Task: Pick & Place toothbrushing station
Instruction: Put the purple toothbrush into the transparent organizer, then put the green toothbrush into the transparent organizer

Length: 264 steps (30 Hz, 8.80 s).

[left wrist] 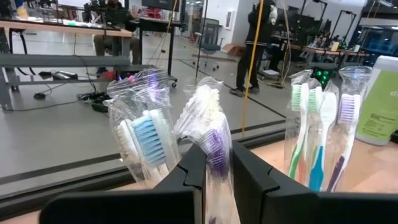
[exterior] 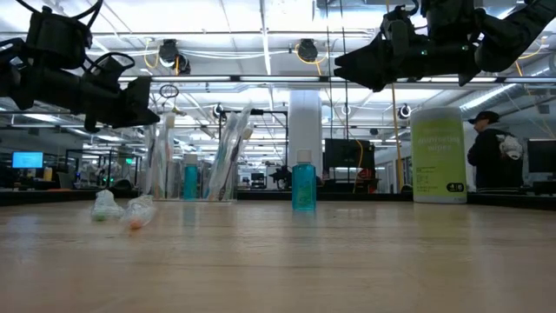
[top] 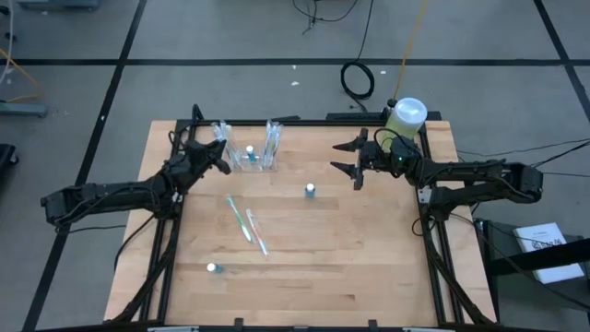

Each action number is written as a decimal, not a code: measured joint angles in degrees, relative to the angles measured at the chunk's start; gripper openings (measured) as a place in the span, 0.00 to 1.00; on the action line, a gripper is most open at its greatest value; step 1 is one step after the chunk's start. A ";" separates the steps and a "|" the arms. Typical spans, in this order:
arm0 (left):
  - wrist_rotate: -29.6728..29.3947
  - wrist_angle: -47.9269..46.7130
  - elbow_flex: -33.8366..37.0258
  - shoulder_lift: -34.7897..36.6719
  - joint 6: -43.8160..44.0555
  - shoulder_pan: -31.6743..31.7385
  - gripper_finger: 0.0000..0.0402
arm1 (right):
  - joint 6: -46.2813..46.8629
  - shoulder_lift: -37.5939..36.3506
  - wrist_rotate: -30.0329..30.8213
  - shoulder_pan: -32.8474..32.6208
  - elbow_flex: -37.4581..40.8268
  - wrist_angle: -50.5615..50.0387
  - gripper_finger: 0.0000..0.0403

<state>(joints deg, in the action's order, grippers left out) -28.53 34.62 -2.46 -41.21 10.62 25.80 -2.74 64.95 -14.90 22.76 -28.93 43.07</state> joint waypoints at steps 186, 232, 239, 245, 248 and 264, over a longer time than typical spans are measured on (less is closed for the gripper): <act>-24.24 -4.28 -23.41 -7.94 -10.00 -21.91 0.01 | 0.55 0.02 -0.22 -1.14 -0.02 0.83 0.60; -13.63 20.01 0.13 -10.97 6.72 -4.76 0.02 | 0.59 0.02 -0.20 -1.12 -0.02 1.18 0.60; -13.98 19.24 0.13 -12.17 7.47 -4.76 0.02 | 0.59 0.02 -0.20 -1.14 -0.02 1.31 0.60; -14.22 19.62 0.12 -17.91 11.07 -4.76 0.02 | 0.59 0.02 -0.20 -1.12 -0.02 1.29 0.60; -15.00 20.03 0.04 -20.81 12.82 -4.77 0.02 | 0.59 0.02 -0.19 -1.11 -0.02 1.29 0.60; -14.74 26.40 0.20 -21.75 10.23 -6.91 0.20 | 0.59 0.02 -0.17 -1.11 -0.02 0.84 0.60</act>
<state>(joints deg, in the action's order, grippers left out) -43.26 61.02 -2.26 -62.97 20.85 18.89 -2.15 64.97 -15.07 21.65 -28.95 43.91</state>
